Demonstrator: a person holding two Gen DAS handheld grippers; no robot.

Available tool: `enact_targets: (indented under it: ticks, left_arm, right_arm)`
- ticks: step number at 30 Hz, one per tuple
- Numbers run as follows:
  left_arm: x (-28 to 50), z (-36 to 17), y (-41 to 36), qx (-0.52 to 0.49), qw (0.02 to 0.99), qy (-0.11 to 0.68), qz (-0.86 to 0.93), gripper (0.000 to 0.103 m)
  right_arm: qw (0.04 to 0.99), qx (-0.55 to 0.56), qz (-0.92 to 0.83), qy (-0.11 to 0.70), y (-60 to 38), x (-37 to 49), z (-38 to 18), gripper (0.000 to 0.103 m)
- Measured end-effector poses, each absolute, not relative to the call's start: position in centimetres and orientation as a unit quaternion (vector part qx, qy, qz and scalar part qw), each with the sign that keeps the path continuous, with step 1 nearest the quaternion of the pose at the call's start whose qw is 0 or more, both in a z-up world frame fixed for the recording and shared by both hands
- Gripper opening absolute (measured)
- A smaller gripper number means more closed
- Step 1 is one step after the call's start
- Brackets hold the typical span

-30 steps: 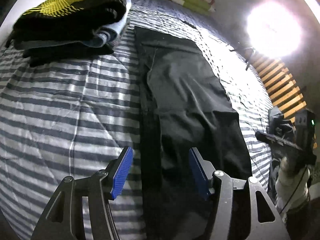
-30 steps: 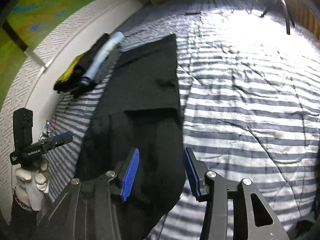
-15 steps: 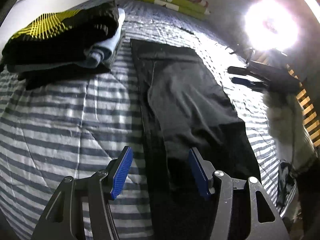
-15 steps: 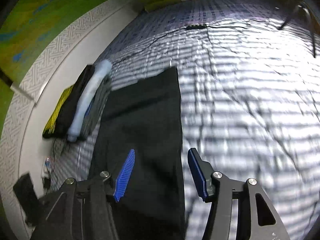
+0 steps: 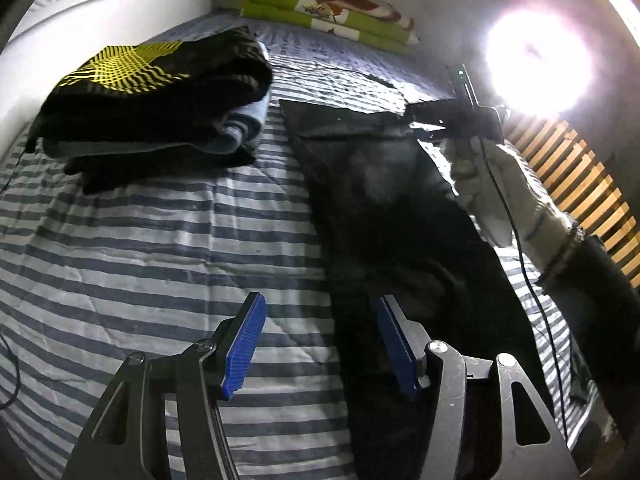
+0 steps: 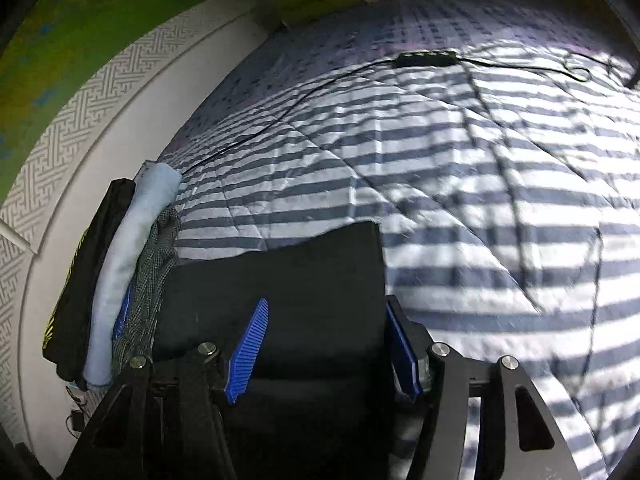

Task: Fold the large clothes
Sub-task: 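Grasp the folded jacket end with both grippers and lift it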

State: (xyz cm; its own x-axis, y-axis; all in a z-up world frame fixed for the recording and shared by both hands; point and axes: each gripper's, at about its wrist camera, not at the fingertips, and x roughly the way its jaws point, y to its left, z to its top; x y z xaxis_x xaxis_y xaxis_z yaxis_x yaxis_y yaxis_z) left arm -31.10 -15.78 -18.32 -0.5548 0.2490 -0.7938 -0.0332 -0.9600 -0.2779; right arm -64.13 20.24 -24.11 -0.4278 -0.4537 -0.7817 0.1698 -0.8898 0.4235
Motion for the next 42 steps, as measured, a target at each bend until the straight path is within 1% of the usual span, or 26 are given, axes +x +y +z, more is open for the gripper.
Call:
enact_targets:
  ticks: [1,2,4,7,10,12,14,16,20,21,24,26,28,30,32,35,39,42]
  left_arm:
    - [-31.0,-18.3,-15.9,-0.465,0.078,-0.115,0.874,0.061]
    - [-30.8,-18.3,-16.0,-0.466,0.075,-0.114,0.874,0.061]
    - [-30.5,-18.1,-16.3,-0.466,0.07,-0.112,0.875,0.061]
    - [-29.6,-17.4,-16.5,-0.464,0.063,-0.108,0.877,0.061]
    - [-28.4,-16.3,-16.6,-0.46,0.055,-0.104,0.88,0.061]
    - [-27.3,-15.4,-16.9,-0.456,0.051,-0.106,0.882,0.061]
    - [-25.8,-14.3,-17.2,-0.45,0.044,-0.111,0.885,0.061]
    - [-24.2,-13.5,-17.6,-0.446,0.039,-0.121,0.886,0.061]
    - [-19.6,-12.0,-18.3,-0.442,0.033,-0.142,0.885,0.061]
    - [-18.2,-11.9,-18.3,-0.443,0.034,-0.145,0.884,0.061]
    - [-14.8,-11.8,-17.8,-0.448,0.037,-0.148,0.881,0.061]
    - [-12.5,-12.2,-17.4,-0.453,0.041,-0.16,0.876,0.061]
    - [-10.6,-12.9,-16.6,-0.462,0.049,-0.17,0.869,0.061]
    - [-9.3,-13.5,-15.8,-0.469,0.057,-0.174,0.864,0.061]
    - [-8.0,-14.2,-14.6,-0.478,0.07,-0.174,0.858,0.061]
    - [-6.8,-15.0,-13.2,-0.488,0.083,-0.17,0.852,0.061]
    - [-5.4,-15.4,-11.5,-0.497,0.111,-0.161,0.846,0.061]
    - [-4.0,-15.2,-8.4,-0.492,0.16,-0.111,0.849,0.063]
  right_arm:
    - [0.181,0.506,-0.833,-0.13,19.9,-64.2,-24.2,0.01]
    - [0.185,0.509,-0.83,-0.132,19.9,-64.2,-24.0,0.006]
    - [0.189,0.497,-0.835,-0.141,20.3,-63.7,-22.8,0.004]
    - [0.208,0.468,-0.847,-0.144,20.5,-62.1,-19.5,0.003]
    - [0.233,0.445,-0.857,-0.113,19.4,-59.3,-15.6,0.002]
    - [0.264,0.423,-0.864,-0.077,18.2,-55.6,-12.3,0.002]
    - [0.286,0.409,-0.865,-0.051,17.4,-52.5,-10.1,0.002]
    - [0.317,0.388,-0.865,-0.024,16.8,-47.4,-7.5,0.002]
    - [0.36,0.374,-0.854,-0.005,17.3,-38.4,-5.5,0.002]
    - [0.373,0.373,-0.85,-0.002,17.8,-34.9,-5.3,0.002]
    - [0.392,0.371,-0.841,0.022,18.6,-28.3,-5.8,0.002]
    - [0.406,0.38,-0.83,0.037,19.2,-23.2,-7.2,0.002]
    - [0.405,0.385,-0.827,0.063,19.7,-19.6,-9.0,0.002]
    - [0.404,0.415,-0.814,0.057,20.4,-16.4,-11.9,0.002]
    - [0.385,0.424,-0.817,0.066,20.8,-14.6,-14.2,0.002]
    - [0.368,0.433,-0.821,0.051,21.8,-13.1,-17.0,0.002]
    - [0.358,0.435,-0.826,0.035,22.7,-12.1,-18.0,0.002]
    - [0.355,0.439,-0.825,0.027,23.0,-12.2,-18.2,0.002]
